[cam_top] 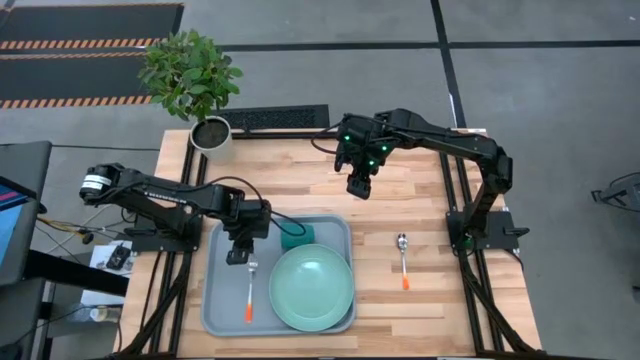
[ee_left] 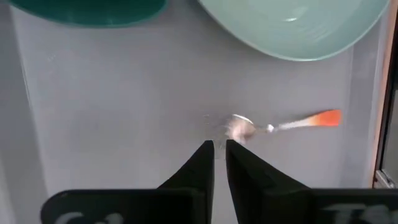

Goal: Pick and place plate/cup/fork/spoon on tray
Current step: Put the orange fork to the left side of the green plate on the blue serving tray, then adjust the green cup

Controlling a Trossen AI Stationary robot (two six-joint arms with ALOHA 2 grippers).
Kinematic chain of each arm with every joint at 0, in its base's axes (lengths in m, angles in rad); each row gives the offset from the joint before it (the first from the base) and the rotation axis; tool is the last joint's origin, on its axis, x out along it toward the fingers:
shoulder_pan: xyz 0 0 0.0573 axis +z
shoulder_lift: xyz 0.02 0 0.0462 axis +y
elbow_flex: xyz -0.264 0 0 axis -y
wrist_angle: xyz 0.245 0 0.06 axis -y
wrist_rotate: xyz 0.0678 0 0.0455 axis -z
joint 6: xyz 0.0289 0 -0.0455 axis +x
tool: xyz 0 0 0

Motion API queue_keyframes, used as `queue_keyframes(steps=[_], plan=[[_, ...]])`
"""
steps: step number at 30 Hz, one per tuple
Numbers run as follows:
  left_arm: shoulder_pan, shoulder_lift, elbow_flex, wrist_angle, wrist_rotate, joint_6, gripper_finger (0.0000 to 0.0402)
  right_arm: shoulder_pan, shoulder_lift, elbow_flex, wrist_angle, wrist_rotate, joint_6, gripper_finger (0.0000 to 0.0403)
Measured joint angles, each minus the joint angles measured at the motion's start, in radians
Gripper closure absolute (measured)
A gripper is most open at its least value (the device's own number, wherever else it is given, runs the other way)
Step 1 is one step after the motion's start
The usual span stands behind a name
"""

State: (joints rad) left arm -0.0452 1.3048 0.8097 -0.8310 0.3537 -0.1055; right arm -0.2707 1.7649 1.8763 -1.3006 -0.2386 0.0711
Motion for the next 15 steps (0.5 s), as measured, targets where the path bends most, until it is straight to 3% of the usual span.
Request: queue_keyframes(steps=[9,15], plan=[[0.002,0.005,0.0,0.002,-0.069,-0.029,0.034,0.0,0.0,0.0,0.0,0.001,0.0,0.0163],[0.085,-0.033,0.0,0.055,-0.144,-0.225,0.0339,0.0,0.0,0.0,-0.003,0.001,0.0,0.0163]])
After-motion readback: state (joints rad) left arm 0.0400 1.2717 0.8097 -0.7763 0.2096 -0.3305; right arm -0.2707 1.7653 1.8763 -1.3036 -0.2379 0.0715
